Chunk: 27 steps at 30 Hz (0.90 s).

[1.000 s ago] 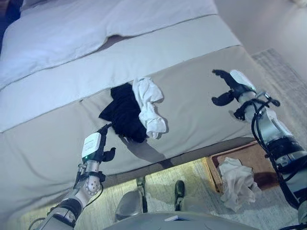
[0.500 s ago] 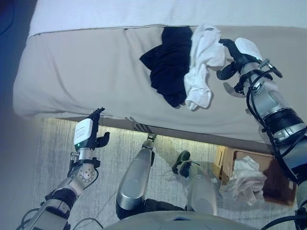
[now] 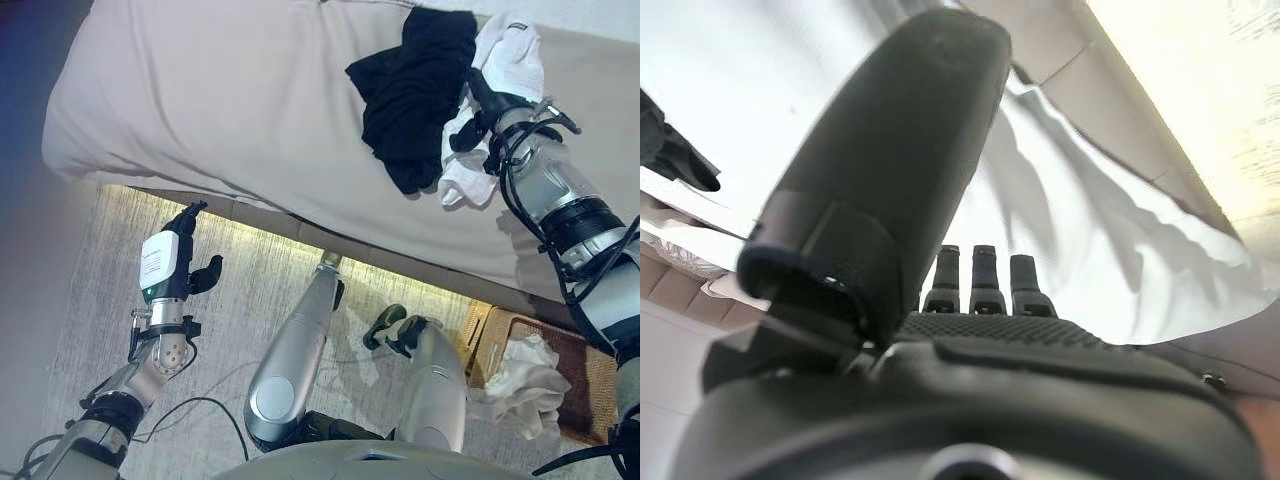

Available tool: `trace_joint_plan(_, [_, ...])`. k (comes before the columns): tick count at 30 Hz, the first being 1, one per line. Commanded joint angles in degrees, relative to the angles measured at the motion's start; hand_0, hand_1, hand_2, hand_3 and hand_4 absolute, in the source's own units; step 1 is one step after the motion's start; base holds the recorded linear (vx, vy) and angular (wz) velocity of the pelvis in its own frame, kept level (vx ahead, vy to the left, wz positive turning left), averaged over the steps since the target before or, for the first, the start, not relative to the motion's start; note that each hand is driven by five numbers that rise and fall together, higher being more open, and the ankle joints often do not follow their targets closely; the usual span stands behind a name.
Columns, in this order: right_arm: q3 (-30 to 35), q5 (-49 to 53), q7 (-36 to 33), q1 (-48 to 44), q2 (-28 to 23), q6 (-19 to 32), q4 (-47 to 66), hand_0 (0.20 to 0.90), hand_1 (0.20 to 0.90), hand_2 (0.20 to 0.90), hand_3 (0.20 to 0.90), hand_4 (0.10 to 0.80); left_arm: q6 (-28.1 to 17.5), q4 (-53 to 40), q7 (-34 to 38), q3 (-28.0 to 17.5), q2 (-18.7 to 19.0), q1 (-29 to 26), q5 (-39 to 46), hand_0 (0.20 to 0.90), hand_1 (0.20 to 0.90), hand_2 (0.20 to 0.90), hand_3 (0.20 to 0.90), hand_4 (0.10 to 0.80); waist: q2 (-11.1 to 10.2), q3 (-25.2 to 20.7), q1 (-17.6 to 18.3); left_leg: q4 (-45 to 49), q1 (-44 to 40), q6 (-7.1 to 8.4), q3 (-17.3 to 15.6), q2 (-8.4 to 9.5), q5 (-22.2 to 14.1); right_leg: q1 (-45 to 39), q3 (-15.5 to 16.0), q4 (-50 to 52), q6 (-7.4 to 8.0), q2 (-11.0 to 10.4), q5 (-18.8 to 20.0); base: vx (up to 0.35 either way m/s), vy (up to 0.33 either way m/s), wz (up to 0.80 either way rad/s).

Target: Pick up the clothes from the bed and place them into the basket

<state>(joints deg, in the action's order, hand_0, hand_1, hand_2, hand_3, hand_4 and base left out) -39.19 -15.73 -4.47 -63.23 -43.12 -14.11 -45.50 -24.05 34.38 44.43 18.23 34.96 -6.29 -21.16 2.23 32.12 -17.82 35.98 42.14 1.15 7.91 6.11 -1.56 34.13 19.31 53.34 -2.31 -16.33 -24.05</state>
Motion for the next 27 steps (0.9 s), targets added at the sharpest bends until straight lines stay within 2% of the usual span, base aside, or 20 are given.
trace_joint_plan(1, [-2.56, -1.31, -0.79, -7.86, -1.39, -0.05, -2.66, 0.9, 0.9, 0.9, 0.9, 0.8, -4.53, -6.55, 6.03, -2.19, 2.5, 1.16, 2.24, 0.9, 0.9, 0.9, 0.9, 0.8, 2.05, -2.32, -1.07, 11.43, 0.79, -3.36, -2.24, 0.78, -10.84, 2.37, -0.02, 0.57, -1.6, 3.65, 5.82, -0.088, 0.023, 0.07])
trace_joint_plan(7, [-4.96, -2.08, 0.65, -9.9, -0.86, -4.81, -9.41, 0.9, 0.9, 0.9, 0.9, 0.8, -6.21, -10.85, 8.37, -3.51, 3.22, 0.72, 2.51, 0.9, 0.9, 0.9, 0.9, 0.8, 3.1, -2.32, -1.61, 14.81, 6.05, -4.21, -2.9, 1.11, -11.58, 8.05, -0.71, 3.21, -1.51, 3.94, 5.63, -0.064, 0.012, 0.05])
trace_joint_plan(14, [-6.32, -2.28, 2.33, -11.83, -0.18, -5.74, -15.86, 0.9, 0.9, 0.9, 0.9, 0.8, -6.31, -13.09, 9.53, -3.46, 3.96, -0.86, 2.53, 0.9, 0.9, 0.9, 0.9, 0.8, 3.4, -2.32, -1.68, 19.04, 9.93, -5.02, -3.66, 1.21, -13.3, 12.19, -0.83, 6.13, -1.79, 4.72, 4.93, -0.072, 0.004, -0.02])
trace_joint_plan(19, [-7.2, -1.58, 4.48, -12.78, 0.8, -5.68, -18.13, 0.9, 0.9, 0.9, 0.9, 0.8, -5.26, -13.47, 9.29, -3.03, 3.96, -1.39, 3.66, 0.9, 0.9, 0.9, 0.9, 0.8, 3.9, -2.32, -1.46, 22.35, 11.56, -5.01, -4.33, 0.98, -14.6, 13.95, -1.13, 8.14, -2.04, 4.74, 4.43, -0.044, 0.016, -0.04])
trace_joint_plan(21, [-7.05, -0.5, 4.5, -12.74, 1.28, -6.92, -18.68, 0.759, 0.759, 0.759, 0.735, 0.635, -4.68, -13.65, 8.86, -2.6, 4.04, -1.5, 3.78, 0.9, 0.9, 0.9, 0.9, 0.8, 3.98, -2.32, -1.41, 23.43, 11.77, -4.78, -4.44, 0.87, -14.94, 14.09, -1.32, 8.56, -2.0, 4.56, 4.45, -0.01, -0.005, -0.09])
trace_joint_plan(22, [-6.9, -0.23, 4.54, -12.83, 1.35, -7.19, -18.92, 0.759, 0.759, 0.759, 0.735, 0.635, -4.87, -13.53, 8.83, -2.69, 4.0, -1.35, 3.62, 0.9, 0.9, 0.9, 0.9, 0.8, 3.96, -2.32, -1.44, 23.31, 11.57, -4.77, -4.45, 0.82, -14.96, 13.84, -1.34, 8.47, -2.02, 4.64, 4.4, -0.009, -0.006, -0.17])
trace_joint_plan(23, [-6.43, -0.17, 4.24, -12.6, 1.41, -6.63, -19.62, 0.3, 0.3, 0.3, 0.2, 0.1, -5.06, -13.49, 8.79, -2.85, 3.96, -0.97, 3.43, 0.9, 0.9, 0.9, 0.9, 0.8, 3.91, -2.32, -1.39, 23.06, 11.1, -4.72, -4.48, 0.66, -15.0, 13.35, -1.4, 8.17, -2.01, 4.81, 4.43, -0.01, 0.001, -0.07])
trace_joint_plan(27, [-5.64, 0.05, 3.79, -11.52, 1.41, -6.53, -19.86, 0.3, 0.3, 0.3, 0.2, 0.1, -5.98, -12.44, 8.94, -2.96, 3.91, -0.22, 3.57, 0.9, 0.9, 0.9, 0.9, 0.8, 3.36, -2.32, -1.03, 21.11, 8.77, -4.41, -4.64, 0.07, -14.37, 10.97, -1.58, 6.32, -1.88, 5.39, 4.94, -0.018, 0.011, 0.02])
